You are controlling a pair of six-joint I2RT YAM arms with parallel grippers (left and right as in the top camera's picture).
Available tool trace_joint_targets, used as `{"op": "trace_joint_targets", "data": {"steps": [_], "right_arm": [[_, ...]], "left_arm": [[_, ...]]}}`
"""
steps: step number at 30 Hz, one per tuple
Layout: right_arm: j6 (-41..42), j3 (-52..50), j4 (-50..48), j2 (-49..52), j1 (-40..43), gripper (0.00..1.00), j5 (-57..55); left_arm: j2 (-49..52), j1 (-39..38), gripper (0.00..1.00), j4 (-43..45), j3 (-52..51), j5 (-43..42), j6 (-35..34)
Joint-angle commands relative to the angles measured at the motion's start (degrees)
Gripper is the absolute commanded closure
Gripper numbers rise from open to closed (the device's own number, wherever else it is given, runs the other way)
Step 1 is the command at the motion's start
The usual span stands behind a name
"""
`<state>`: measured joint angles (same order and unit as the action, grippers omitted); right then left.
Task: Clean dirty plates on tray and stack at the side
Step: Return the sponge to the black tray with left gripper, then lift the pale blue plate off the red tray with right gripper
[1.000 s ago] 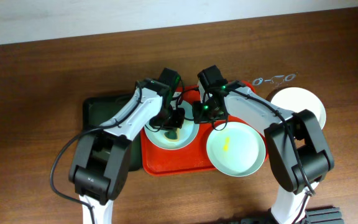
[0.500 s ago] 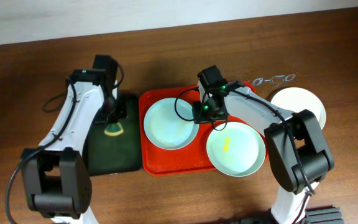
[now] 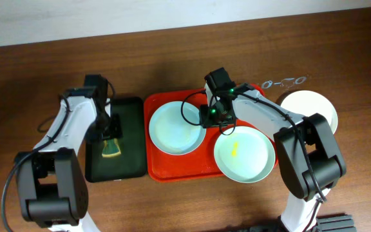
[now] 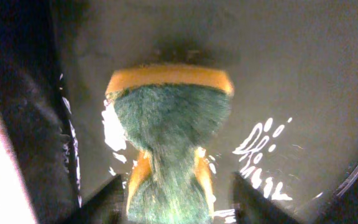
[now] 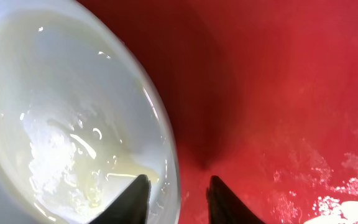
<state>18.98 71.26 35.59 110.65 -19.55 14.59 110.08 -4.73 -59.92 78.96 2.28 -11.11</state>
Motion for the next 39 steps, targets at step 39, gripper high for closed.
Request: {"op": "trace_joint_targets", "data": {"steps": [39], "right_arm": [[12.0, 19.3, 6.9, -1.2, -24.7, 0.96, -29.2]], "left_arm": [[-18.3, 6.0, 0.01, -1.0, 13.7, -1.0, 0.1]]}}
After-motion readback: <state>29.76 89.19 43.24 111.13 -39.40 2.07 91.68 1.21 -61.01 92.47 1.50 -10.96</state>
